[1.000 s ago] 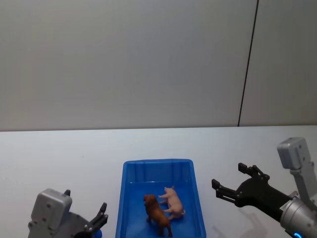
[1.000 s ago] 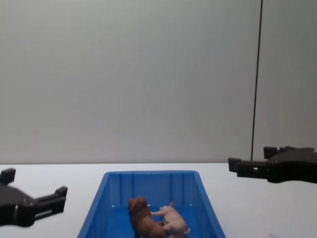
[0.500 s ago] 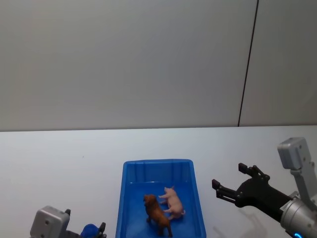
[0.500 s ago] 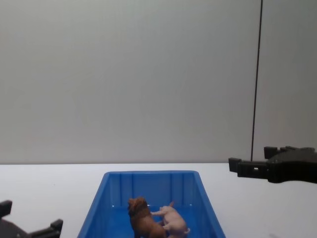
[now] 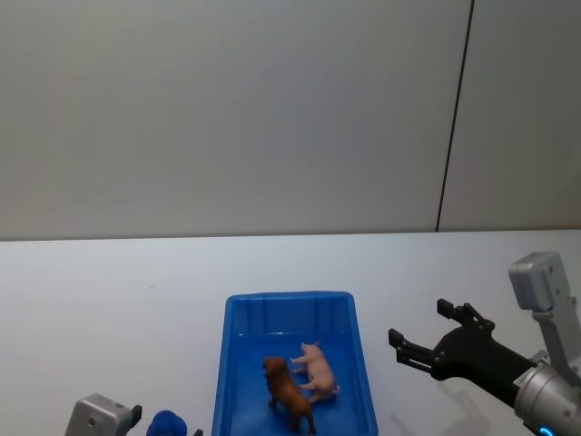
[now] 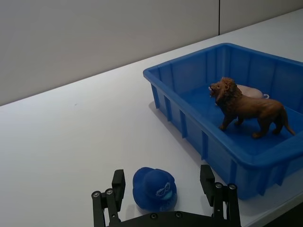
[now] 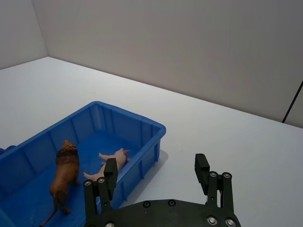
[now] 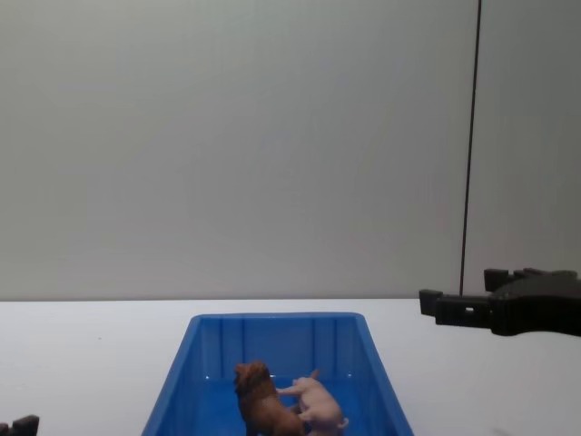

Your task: Pick up the two dolls from the table and place them into the box.

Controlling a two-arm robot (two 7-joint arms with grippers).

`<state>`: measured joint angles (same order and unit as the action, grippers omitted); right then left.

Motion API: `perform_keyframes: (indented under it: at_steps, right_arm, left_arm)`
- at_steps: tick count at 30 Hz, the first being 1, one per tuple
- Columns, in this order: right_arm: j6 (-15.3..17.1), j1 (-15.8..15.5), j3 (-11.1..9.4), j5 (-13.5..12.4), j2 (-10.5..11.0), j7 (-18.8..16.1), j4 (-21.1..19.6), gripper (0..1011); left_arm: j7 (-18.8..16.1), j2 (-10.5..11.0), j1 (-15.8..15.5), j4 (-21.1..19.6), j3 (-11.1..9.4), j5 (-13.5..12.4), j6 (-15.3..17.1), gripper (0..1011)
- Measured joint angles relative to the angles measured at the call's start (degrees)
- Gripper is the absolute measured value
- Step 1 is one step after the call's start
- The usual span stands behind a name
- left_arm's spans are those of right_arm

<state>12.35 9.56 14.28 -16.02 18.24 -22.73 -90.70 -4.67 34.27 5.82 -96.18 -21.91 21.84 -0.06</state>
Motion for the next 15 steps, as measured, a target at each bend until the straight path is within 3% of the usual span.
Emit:
perform_keyframes:
  at_steps: [15]
  right_arm:
    - [0.0, 0.0, 0.0, 0.0, 0.0, 0.0, 0.0, 1001]
  left_arm:
    - [1.9, -2.1, -2.0, 4.5, 0.5, 0.1, 0.8, 985]
